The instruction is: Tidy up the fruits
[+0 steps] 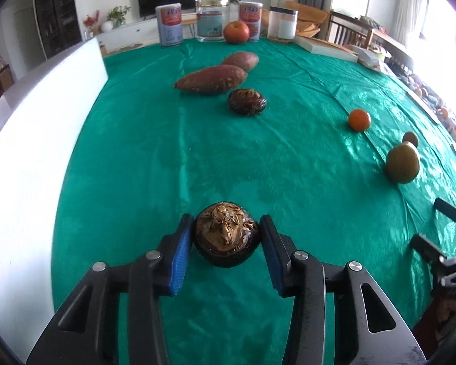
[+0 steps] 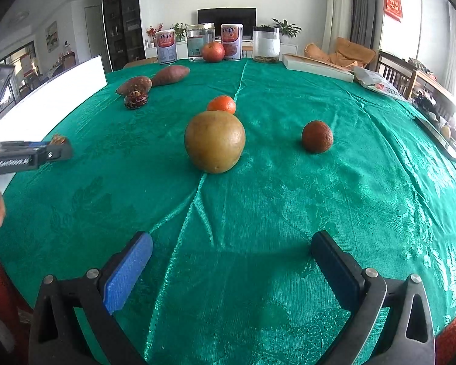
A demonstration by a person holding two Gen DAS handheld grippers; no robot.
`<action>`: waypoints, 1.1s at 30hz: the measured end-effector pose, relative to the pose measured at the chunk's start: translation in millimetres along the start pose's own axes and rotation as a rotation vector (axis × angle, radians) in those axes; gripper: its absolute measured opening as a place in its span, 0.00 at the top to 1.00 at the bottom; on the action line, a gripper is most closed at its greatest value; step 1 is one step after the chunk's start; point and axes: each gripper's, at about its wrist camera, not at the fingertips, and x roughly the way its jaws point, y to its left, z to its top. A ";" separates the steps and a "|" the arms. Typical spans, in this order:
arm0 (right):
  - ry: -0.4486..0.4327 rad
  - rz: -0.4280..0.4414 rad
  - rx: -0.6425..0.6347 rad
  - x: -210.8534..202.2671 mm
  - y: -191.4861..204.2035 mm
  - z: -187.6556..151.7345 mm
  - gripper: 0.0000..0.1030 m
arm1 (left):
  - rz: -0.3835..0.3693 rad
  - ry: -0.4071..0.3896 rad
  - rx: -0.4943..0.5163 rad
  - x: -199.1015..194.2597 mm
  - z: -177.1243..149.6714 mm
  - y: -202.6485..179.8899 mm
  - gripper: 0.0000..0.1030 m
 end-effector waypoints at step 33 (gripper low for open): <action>0.088 0.139 0.132 29.5 -96.8 90.5 0.73 | -0.076 -0.012 -0.079 -5.1 -7.5 17.2 0.33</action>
